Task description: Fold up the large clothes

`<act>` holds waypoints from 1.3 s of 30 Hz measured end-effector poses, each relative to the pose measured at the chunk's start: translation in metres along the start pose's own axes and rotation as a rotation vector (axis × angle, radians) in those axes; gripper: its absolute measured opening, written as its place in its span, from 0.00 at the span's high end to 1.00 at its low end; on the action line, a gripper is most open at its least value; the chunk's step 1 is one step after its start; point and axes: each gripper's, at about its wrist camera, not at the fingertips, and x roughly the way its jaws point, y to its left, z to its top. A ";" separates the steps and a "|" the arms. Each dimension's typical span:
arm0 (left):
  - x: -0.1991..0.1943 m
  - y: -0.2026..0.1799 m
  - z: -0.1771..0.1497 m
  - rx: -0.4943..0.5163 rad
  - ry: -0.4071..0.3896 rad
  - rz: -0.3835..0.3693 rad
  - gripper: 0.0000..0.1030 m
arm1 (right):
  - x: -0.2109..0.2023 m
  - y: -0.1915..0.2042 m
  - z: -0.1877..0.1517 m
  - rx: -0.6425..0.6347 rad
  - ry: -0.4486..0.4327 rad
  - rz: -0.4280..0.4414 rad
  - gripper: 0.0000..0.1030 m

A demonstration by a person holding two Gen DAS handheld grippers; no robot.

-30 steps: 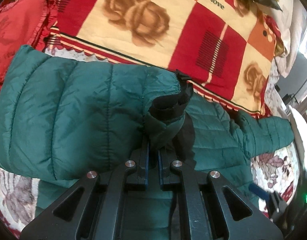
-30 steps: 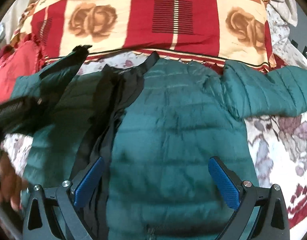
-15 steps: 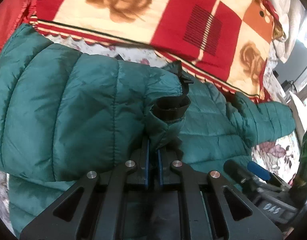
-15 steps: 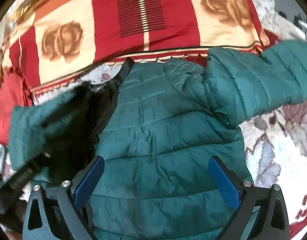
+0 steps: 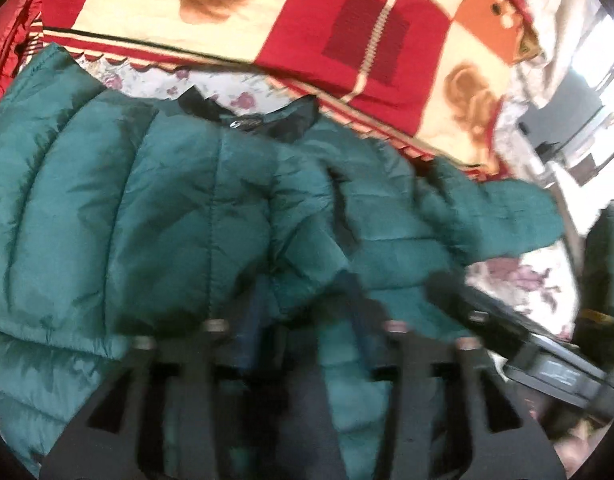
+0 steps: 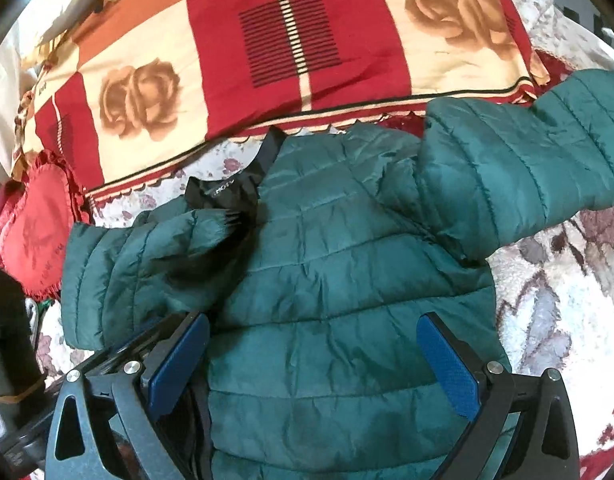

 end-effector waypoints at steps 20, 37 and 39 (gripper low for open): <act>-0.115 0.137 -0.010 -0.179 -0.211 0.274 0.50 | 0.037 0.041 0.018 0.004 0.064 0.064 0.07; -0.104 0.213 -0.012 -0.380 -0.228 0.343 0.50 | 0.066 0.091 0.021 -0.194 -0.016 0.050 0.80; -0.104 0.213 -0.011 -0.380 -0.228 0.357 0.50 | 0.049 0.082 0.023 -0.190 -0.083 0.045 0.80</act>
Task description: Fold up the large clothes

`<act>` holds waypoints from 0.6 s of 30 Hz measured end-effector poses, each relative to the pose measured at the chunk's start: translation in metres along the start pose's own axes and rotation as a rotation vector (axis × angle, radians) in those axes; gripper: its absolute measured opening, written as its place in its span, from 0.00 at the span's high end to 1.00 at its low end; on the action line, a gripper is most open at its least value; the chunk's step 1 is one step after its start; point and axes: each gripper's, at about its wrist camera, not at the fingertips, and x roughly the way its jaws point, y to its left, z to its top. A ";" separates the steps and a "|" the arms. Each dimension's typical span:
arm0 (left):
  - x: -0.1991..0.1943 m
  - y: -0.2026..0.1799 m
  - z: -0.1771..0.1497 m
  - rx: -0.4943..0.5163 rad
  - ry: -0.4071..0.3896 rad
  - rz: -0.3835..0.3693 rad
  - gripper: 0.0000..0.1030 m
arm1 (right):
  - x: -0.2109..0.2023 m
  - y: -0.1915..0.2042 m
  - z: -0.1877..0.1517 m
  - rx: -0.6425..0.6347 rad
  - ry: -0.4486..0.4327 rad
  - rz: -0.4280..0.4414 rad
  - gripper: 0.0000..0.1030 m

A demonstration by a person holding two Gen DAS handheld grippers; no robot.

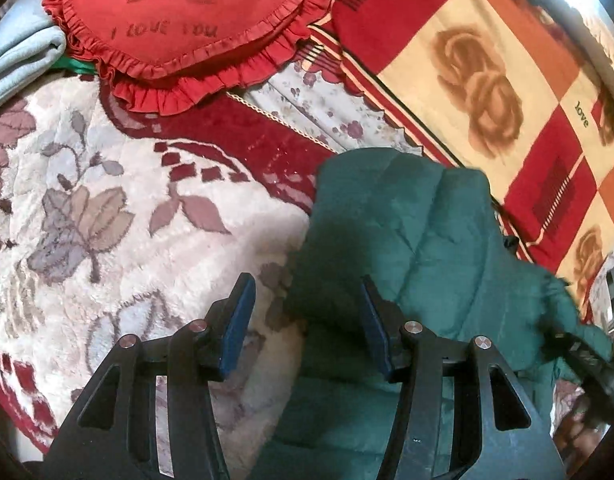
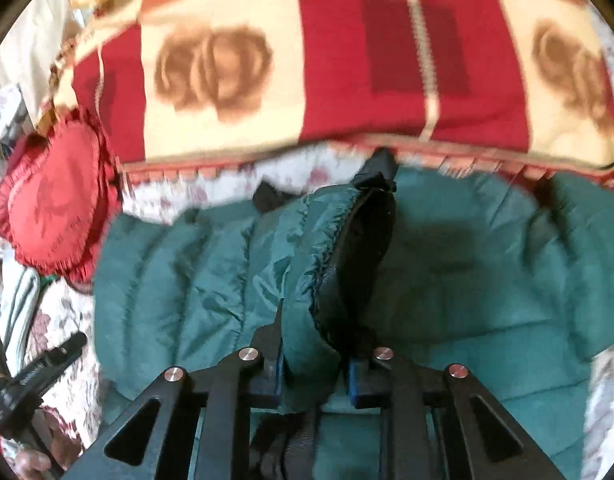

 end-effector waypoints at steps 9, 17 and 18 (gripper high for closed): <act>0.016 -0.043 0.007 0.098 0.017 0.034 0.50 | -0.027 -0.055 0.021 0.075 -0.069 -0.083 0.81; 0.061 -0.068 0.001 0.172 0.076 0.099 0.49 | 0.019 -0.077 0.012 0.055 0.002 -0.212 0.81; 0.062 -0.068 0.000 0.174 0.071 0.107 0.43 | 0.025 -0.078 0.011 0.037 0.007 -0.228 0.81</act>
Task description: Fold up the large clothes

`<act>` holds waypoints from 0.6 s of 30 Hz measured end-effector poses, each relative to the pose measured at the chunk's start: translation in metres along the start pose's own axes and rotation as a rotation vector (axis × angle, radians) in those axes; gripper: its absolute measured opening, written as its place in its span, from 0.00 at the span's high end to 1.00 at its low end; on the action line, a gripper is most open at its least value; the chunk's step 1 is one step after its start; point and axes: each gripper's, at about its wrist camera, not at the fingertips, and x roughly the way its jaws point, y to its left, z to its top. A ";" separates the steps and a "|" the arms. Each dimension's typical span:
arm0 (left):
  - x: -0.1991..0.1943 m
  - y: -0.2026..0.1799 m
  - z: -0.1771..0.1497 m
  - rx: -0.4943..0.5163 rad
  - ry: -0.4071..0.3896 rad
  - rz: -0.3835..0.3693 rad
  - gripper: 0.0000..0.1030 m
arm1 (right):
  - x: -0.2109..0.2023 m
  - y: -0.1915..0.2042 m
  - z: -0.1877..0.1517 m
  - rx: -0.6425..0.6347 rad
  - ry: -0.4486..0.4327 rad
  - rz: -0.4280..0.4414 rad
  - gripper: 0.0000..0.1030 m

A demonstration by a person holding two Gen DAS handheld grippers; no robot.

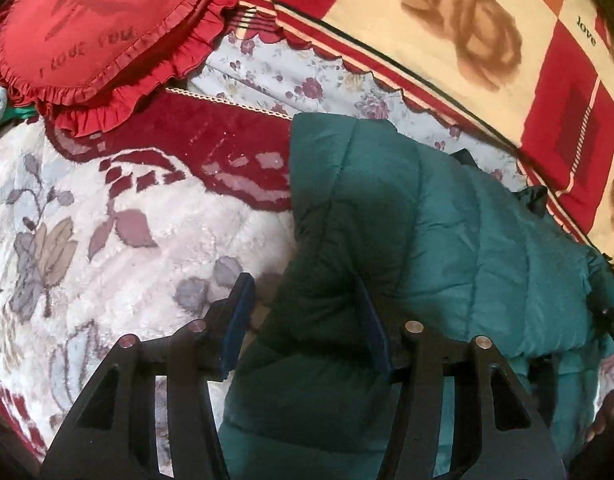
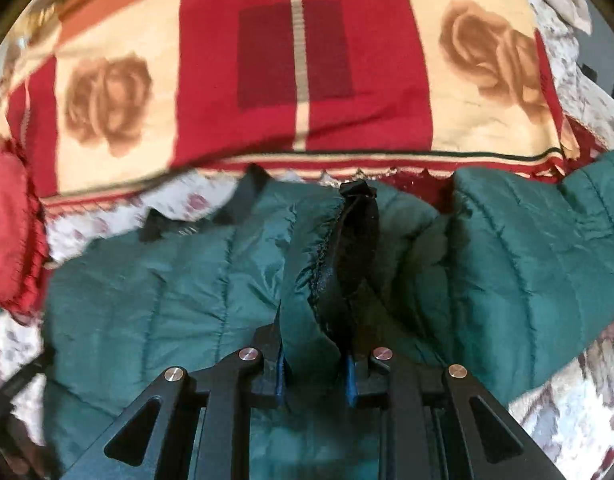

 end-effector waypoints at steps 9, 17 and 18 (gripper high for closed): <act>-0.018 0.001 0.001 0.007 -0.056 -0.001 0.37 | -0.037 -0.008 0.001 0.038 -0.071 -0.027 0.34; -0.027 -0.022 0.011 0.059 -0.085 -0.007 0.37 | -0.045 0.063 -0.007 -0.139 -0.038 0.136 0.34; -0.022 -0.024 0.011 0.064 -0.078 -0.004 0.37 | -0.038 0.072 -0.009 -0.161 -0.030 0.132 0.34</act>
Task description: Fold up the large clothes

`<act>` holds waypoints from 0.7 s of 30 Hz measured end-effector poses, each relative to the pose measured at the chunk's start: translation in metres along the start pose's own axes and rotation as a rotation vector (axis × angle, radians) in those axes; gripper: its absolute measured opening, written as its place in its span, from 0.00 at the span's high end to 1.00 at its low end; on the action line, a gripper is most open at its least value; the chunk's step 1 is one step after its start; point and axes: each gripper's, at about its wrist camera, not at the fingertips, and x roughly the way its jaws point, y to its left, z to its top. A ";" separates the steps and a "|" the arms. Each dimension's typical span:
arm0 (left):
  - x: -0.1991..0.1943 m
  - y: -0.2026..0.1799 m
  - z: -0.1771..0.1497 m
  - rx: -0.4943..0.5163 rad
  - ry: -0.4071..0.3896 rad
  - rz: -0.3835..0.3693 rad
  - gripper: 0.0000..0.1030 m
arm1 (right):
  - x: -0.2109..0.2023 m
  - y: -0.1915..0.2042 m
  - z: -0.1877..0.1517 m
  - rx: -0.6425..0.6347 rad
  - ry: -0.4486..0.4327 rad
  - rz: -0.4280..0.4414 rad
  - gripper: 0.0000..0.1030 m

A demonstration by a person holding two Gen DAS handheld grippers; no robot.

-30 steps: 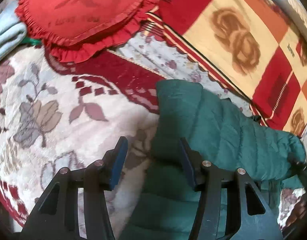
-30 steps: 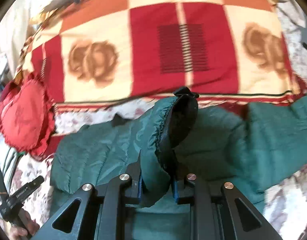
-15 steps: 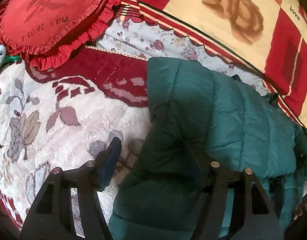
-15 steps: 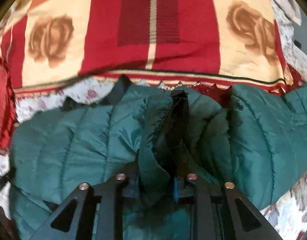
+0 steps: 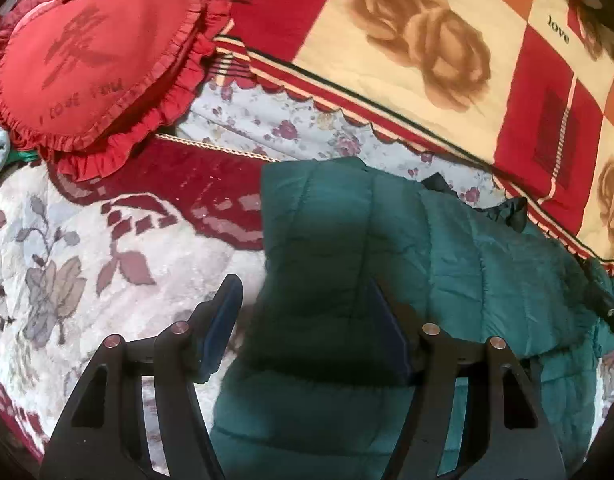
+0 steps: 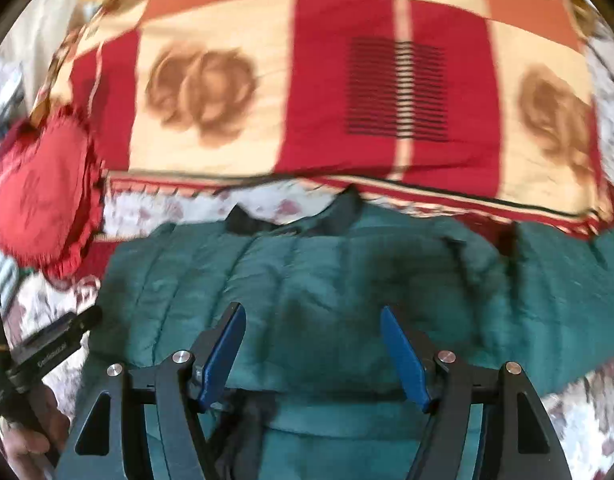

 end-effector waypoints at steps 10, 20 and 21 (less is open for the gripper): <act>0.038 0.002 -0.009 -0.034 0.040 0.024 0.24 | 0.084 -0.006 -0.003 0.034 0.086 -0.054 0.34; 0.037 -0.004 -0.010 -0.014 0.028 0.048 0.24 | 0.029 -0.040 -0.001 0.088 0.024 -0.040 0.34; 0.036 -0.005 -0.010 -0.013 0.027 0.050 0.24 | 0.024 -0.047 -0.002 0.099 0.011 -0.055 0.34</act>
